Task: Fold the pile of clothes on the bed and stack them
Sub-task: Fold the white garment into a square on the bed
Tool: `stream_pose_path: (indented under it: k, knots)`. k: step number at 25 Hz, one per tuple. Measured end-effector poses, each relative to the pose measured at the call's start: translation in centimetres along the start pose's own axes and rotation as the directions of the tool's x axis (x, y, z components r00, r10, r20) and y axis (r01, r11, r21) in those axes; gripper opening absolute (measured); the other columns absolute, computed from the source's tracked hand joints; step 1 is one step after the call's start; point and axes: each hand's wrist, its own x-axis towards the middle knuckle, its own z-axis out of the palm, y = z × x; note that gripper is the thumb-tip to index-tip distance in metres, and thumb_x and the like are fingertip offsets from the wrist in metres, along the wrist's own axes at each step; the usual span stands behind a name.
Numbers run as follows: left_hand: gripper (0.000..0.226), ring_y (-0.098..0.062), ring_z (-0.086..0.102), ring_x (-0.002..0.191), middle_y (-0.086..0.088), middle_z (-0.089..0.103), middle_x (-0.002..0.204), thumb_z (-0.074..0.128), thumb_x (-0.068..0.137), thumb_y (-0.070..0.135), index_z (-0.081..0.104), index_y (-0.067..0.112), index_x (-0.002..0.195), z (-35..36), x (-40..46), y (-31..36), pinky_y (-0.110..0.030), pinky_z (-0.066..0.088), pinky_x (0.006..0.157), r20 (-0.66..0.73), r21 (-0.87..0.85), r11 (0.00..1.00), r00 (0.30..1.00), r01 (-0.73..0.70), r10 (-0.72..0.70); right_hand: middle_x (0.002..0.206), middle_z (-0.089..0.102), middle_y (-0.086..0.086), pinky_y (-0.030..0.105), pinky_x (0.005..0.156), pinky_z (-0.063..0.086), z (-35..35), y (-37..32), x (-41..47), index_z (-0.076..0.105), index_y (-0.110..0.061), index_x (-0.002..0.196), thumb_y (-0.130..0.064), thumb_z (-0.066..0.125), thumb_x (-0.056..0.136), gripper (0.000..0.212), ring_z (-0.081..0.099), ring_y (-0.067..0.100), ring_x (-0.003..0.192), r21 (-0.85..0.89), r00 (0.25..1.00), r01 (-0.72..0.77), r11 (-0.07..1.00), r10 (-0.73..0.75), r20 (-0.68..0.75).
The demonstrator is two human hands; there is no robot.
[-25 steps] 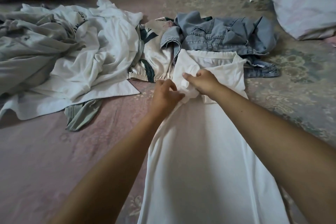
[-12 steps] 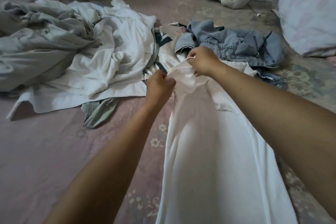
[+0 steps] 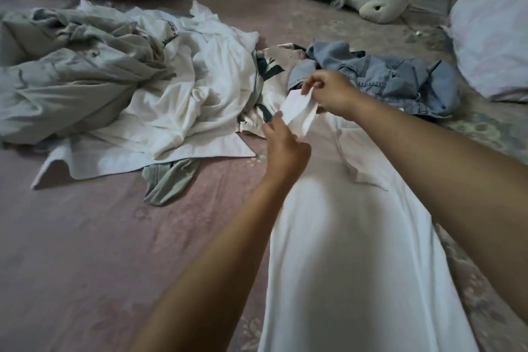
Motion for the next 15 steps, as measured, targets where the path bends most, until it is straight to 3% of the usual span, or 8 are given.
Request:
stream_pose_path:
  k: [3, 6, 8, 10, 12, 15]
  knots:
    - [0.059, -0.039, 0.049, 0.098, -0.02, 0.038, 0.109, 0.052, 0.073, -0.014, 0.04, -0.008, 0.13, 4.7, -2.2, 1.5, -0.032, 0.04, 0.083, 0.227, 0.113, 0.977, 0.962, -0.18, 0.151, 0.076, 0.052, 0.007, 0.024, 0.042, 0.051, -3.3, 4.4, -1.1, 0.056, -0.014, 0.07, 0.014, 0.031, 0.085, 0.04, 0.054, 0.021, 0.062, -0.005, 0.986, -0.165, 0.986, 0.165, -0.006]
    - [0.049, -0.036, 0.053, 0.098, -0.015, 0.042, 0.103, 0.064, 0.081, 0.001, 0.046, -0.006, 0.126, 7.4, -2.6, 1.6, -0.035, 0.045, 0.083, 0.462, 0.141, 0.955, 0.871, -0.26, 0.169, 0.072, 0.049, 0.01, 0.021, 0.039, 0.048, -5.2, 8.0, -2.8, 0.054, -0.008, 0.072, 0.015, 0.031, 0.086, 0.036, 0.05, 0.02, 0.06, -0.042, 0.94, -0.333, 0.942, 0.335, 0.069]
    - [0.031, -0.034, 0.06, 0.098, -0.019, 0.058, 0.108, 0.06, 0.089, 0.01, 0.057, -0.003, 0.117, 7.3, -0.7, 1.3, -0.033, 0.047, 0.081, 0.419, 0.149, 0.962, 0.896, -0.227, 0.146, 0.07, 0.048, 0.011, 0.027, 0.044, 0.052, -5.5, 10.3, -3.6, 0.052, -0.009, 0.072, 0.015, 0.025, 0.085, 0.038, 0.049, 0.021, 0.06, -0.007, 0.915, -0.393, 0.919, 0.392, 0.096]
    - [0.028, -0.034, 0.057, 0.105, -0.019, 0.061, 0.113, 0.045, 0.092, 0.0, 0.058, -0.002, 0.117, 6.5, 2.6, 0.8, -0.035, 0.042, 0.087, 0.302, 0.29, 0.909, 0.93, -0.301, 0.212, 0.068, 0.047, 0.011, 0.033, 0.052, 0.054, -5.2, 12.0, -4.0, 0.05, -0.011, 0.074, 0.013, 0.022, 0.084, 0.039, 0.049, 0.023, 0.059, 0.134, 0.901, -0.432, 0.892, 0.421, 0.106]
    - [0.044, -0.029, 0.048, 0.118, -0.011, 0.057, 0.125, 0.037, 0.089, -0.008, 0.053, 0.007, 0.128, 5.4, 5.9, 0.3, -0.035, 0.034, 0.091, 0.362, 0.508, 0.742, 0.89, -0.438, 0.277, 0.07, 0.052, 0.01, 0.032, 0.059, 0.052, -4.6, 12.9, -4.1, 0.055, -0.013, 0.074, 0.005, 0.031, 0.089, 0.033, 0.054, 0.024, 0.065, 0.275, 0.895, -0.443, 0.854, 0.437, 0.084]
    - [0.051, -0.022, 0.052, 0.115, -0.004, 0.06, 0.122, 0.04, 0.083, -0.014, 0.06, 0.014, 0.122, 5.3, 9.1, 1.3, -0.03, 0.033, 0.088, 0.53, 0.478, 0.65, 0.784, -0.59, 0.323, 0.064, 0.057, 0.002, 0.029, 0.063, 0.05, -3.8, 13.0, -5.1, 0.062, -0.008, 0.067, -0.022, 0.053, 0.092, 0.03, 0.057, 0.017, 0.064, 0.444, 0.909, -0.366, 0.818, 0.416, -0.018]
